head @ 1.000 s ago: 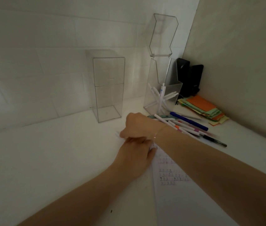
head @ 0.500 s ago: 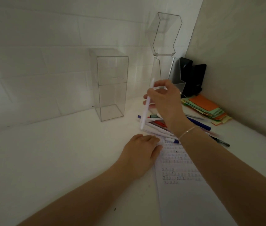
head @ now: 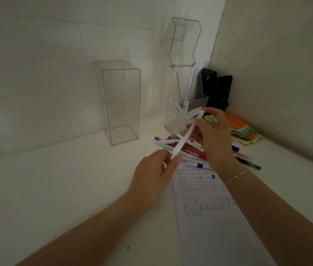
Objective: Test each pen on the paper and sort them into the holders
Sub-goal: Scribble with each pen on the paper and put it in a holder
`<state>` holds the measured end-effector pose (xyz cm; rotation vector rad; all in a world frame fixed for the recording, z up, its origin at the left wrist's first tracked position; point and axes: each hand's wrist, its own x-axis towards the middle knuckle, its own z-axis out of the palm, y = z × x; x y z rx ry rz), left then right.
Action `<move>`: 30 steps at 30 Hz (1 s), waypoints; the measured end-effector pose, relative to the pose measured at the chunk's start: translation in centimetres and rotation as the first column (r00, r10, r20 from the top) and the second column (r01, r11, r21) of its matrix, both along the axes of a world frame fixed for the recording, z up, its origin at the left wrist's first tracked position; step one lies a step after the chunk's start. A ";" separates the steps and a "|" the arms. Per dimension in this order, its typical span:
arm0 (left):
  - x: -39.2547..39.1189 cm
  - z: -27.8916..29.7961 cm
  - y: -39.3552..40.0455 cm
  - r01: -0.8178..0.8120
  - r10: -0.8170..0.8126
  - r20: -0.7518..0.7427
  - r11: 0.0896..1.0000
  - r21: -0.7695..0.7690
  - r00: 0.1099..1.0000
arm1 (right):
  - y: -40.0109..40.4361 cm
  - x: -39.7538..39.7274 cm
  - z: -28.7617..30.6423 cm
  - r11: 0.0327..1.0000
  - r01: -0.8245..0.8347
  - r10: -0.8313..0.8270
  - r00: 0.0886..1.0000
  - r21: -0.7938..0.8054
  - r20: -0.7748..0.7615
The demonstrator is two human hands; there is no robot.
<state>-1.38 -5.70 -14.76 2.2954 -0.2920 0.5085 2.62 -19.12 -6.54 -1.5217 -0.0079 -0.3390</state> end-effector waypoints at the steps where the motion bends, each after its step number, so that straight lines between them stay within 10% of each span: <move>1: 0.0 0.0 0.0 0.018 -0.018 0.018 1.000 -0.005 1.000 | -0.1 -0.1 -0.1 1.000 0.004 -0.004 1.000 0.012 0.002; 4: 0.0 -0.1 0.1 0.088 -0.086 0.077 0.996 -0.013 0.993 | -0.4 -0.1 -0.4 1.000 0.003 -0.002 0.999 0.005 -0.054; 6: 0.1 -0.2 0.2 0.082 -0.080 0.116 0.997 -0.010 0.990 | -0.6 -0.2 -1.0 0.945 0.042 -0.065 0.996 -0.325 -0.060; 8: 0.2 -0.2 0.3 0.054 -0.049 0.131 0.998 -0.032 0.990 | -1.0 -0.6 -2.3 0.597 0.223 -0.025 0.965 -0.770 0.260; 11: 0.1 0.0 0.3 0.096 -0.080 0.154 0.990 -0.103 0.985 | -1.0 -1.3 -3.5 0.269 0.434 0.402 0.761 -0.860 0.510; 15: -0.3 0.3 -0.1 0.158 -0.135 0.175 0.979 -0.129 0.975 | 0.7 -2.2 -2.1 0.519 -0.103 0.240 0.970 -0.849 0.029; 18: 0.1 0.1 0.1 0.083 -0.075 0.070 0.990 -0.117 0.995 | 0.3 -1.2 0.6 0.947 -0.235 0.164 0.941 -0.221 -0.297; 25: 0.8 -1.2 0.3 0.085 -0.083 -0.021 0.986 0.146 0.996 | -4.0 -0.8 2.1 0.850 -0.345 0.412 0.906 0.397 -0.095; 30: 0.6 -1.2 0.2 0.151 -0.143 -0.050 0.951 0.269 0.988 | -4.7 -2.6 1.9 0.983 -0.154 0.165 0.980 0.096 -0.114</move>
